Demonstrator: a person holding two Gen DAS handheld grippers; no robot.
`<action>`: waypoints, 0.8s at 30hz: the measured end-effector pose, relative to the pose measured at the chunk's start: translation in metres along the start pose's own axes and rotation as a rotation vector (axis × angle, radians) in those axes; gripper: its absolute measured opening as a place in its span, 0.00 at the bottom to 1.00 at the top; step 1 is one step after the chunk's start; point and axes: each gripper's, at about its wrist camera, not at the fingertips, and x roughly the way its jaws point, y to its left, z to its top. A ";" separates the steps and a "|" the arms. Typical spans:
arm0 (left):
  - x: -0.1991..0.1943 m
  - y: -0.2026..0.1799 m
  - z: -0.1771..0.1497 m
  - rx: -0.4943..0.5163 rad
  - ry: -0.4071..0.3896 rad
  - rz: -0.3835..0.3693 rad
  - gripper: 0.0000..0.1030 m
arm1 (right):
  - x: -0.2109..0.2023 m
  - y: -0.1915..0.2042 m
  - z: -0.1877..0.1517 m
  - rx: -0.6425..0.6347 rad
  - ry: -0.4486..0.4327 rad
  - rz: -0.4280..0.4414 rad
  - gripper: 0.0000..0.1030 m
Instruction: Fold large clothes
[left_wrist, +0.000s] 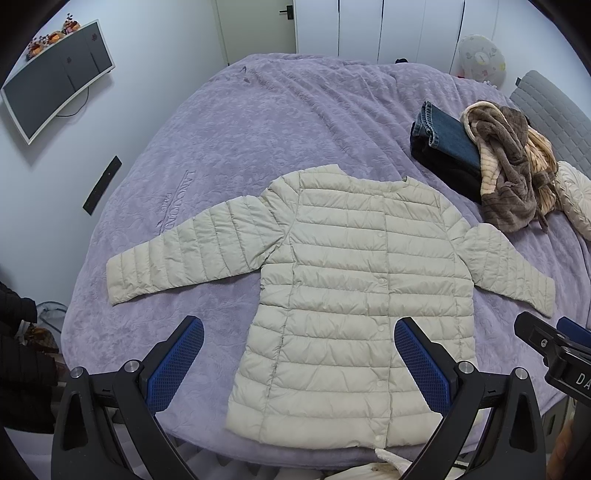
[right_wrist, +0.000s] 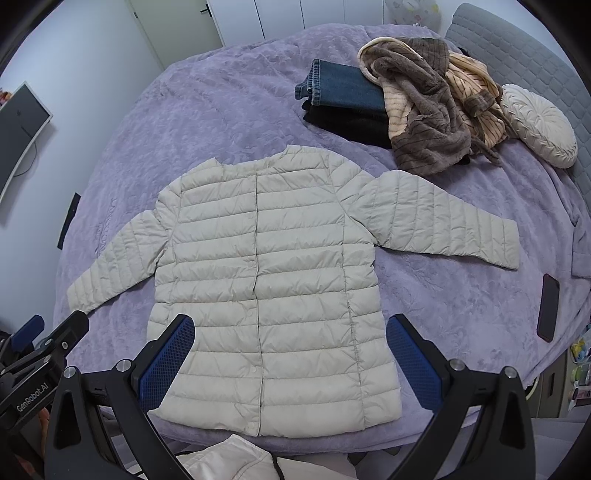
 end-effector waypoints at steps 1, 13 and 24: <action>0.000 0.000 0.000 0.000 0.000 0.000 1.00 | 0.000 0.000 0.002 0.000 0.000 0.002 1.00; 0.000 0.000 0.000 -0.001 0.001 0.000 1.00 | 0.000 -0.005 -0.008 0.011 0.003 0.005 1.00; 0.000 0.000 0.000 0.000 0.002 0.001 1.00 | 0.001 -0.005 -0.008 0.013 0.005 0.006 1.00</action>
